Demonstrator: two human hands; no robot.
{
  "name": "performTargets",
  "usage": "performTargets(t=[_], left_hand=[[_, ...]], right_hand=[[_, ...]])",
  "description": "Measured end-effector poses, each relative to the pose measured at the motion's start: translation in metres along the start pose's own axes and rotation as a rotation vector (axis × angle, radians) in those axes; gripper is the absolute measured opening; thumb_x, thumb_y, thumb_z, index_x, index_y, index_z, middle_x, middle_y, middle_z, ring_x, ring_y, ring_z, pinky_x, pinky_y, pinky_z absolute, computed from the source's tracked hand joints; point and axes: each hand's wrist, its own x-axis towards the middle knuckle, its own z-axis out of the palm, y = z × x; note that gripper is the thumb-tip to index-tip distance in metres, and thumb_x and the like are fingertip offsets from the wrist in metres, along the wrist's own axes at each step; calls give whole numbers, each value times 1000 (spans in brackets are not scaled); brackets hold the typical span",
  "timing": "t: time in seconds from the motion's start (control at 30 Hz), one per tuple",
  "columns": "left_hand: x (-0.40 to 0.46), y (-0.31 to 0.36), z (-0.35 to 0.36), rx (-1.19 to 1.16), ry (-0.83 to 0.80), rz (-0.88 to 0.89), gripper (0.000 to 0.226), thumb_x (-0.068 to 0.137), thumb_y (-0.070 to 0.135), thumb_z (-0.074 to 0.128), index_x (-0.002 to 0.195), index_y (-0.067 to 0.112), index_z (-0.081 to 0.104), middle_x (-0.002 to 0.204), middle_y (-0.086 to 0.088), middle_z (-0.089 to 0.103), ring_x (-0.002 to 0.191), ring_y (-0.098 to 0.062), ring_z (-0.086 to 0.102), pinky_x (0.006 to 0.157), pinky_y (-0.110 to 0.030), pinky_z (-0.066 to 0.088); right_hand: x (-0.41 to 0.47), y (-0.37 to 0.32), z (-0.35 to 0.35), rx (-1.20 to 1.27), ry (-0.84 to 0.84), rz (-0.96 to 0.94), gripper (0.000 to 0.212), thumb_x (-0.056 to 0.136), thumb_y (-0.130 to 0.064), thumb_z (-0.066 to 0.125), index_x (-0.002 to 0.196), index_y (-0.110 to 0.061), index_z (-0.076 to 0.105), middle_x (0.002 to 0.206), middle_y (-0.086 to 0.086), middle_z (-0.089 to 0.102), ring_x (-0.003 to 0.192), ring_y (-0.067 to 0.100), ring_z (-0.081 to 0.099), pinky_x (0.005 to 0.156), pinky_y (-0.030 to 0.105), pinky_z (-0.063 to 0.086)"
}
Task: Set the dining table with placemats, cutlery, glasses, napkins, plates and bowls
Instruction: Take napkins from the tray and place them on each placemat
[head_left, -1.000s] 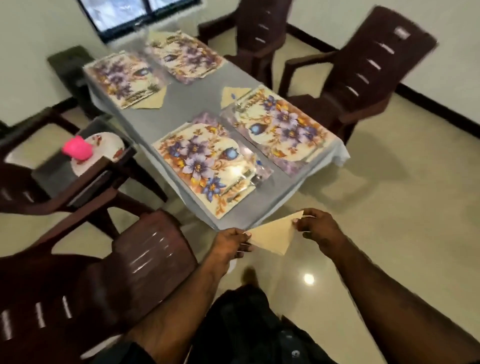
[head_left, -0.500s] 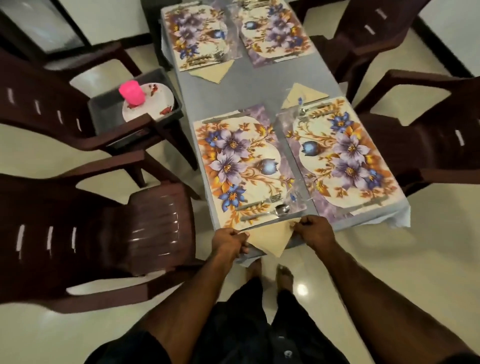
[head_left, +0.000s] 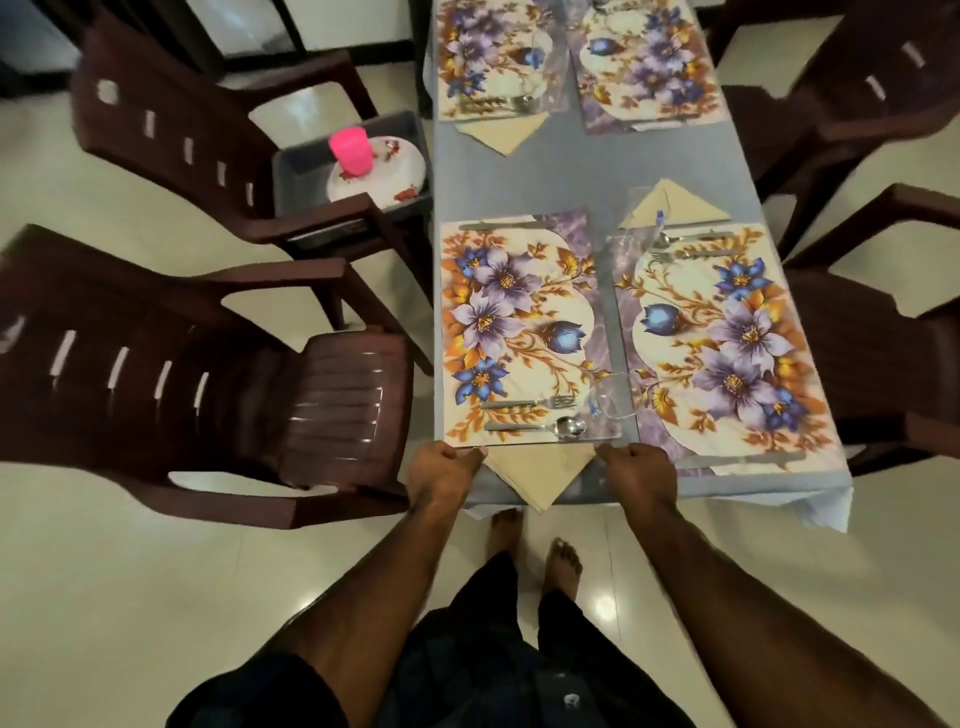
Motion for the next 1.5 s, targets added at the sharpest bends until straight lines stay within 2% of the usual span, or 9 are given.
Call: performTargets(t=[0.13, 0.23, 0.4, 0.6, 0.77, 0.97, 1.2, 1.43, 1.5], left_hand=[[-32, -11, -44, -82, 70, 41, 26, 82, 37, 90, 79, 18, 72, 74, -2, 75, 67, -22, 74, 67, -44, 66], [-50, -34, -79, -57, 117, 161, 24, 85, 30, 87, 79, 12, 72, 69, -1, 73, 61, -15, 72, 52, -29, 58], [-65, -91, -151, 49, 207, 238, 20, 83, 42, 86, 79, 27, 73, 73, 9, 74, 69, -11, 73, 69, -40, 62], [-78, -182, -245, -115, 280, 156, 17, 88, 31, 85, 79, 22, 74, 68, 4, 73, 61, -14, 73, 61, -31, 58], [-65, -290, -321, -215, 298, 71, 20, 86, 33, 86, 77, 20, 73, 64, 5, 71, 59, -16, 74, 60, -34, 56], [-40, -420, -444, -228, 344, -28, 34, 74, 62, 75, 74, 29, 69, 69, 11, 71, 64, -11, 73, 69, -36, 60], [7, -444, -567, -288, 339, -89, 24, 87, 42, 82, 76, 23, 70, 72, 6, 73, 67, -14, 74, 62, -29, 54], [119, -450, -688, -313, 293, -135, 20, 89, 32, 82, 83, 16, 72, 77, -4, 74, 69, -22, 76, 65, -32, 55], [145, -450, -727, -304, 291, -159, 19, 89, 33, 82, 83, 17, 73, 77, -3, 74, 68, -21, 76, 67, -34, 58]], right_hand=[[-32, -12, -9, 35, -69, -256, 28, 97, -38, 70, 87, -12, 73, 84, 4, 72, 79, 20, 65, 69, 29, 45], [-55, -35, 8, -40, -177, -463, 25, 92, -39, 73, 82, -16, 72, 83, 0, 72, 80, 19, 65, 73, 32, 48], [-115, -89, 72, -189, -352, -733, 25, 90, -39, 73, 81, -16, 69, 85, 2, 70, 82, 20, 63, 75, 33, 48], [-207, -130, 192, -473, -563, -889, 31, 87, -47, 71, 76, -18, 68, 75, -5, 67, 74, 15, 63, 68, 32, 50], [-278, -141, 302, -680, -675, -962, 32, 86, -48, 71, 72, -20, 65, 77, -8, 68, 75, 14, 65, 69, 29, 51], [-389, -178, 441, -858, -743, -972, 30, 86, -49, 73, 71, -27, 60, 84, -10, 65, 86, 16, 65, 75, 29, 48], [-436, -254, 545, -757, -865, -918, 23, 84, -41, 79, 77, -21, 71, 76, -4, 73, 70, 15, 72, 75, 41, 63], [-448, -365, 688, -762, -889, -836, 19, 87, -41, 77, 89, -23, 71, 93, -5, 73, 81, 11, 68, 66, 19, 49], [-454, -400, 716, -802, -907, -830, 23, 87, -45, 76, 98, -26, 68, 101, -3, 72, 85, 13, 68, 70, 22, 50]])
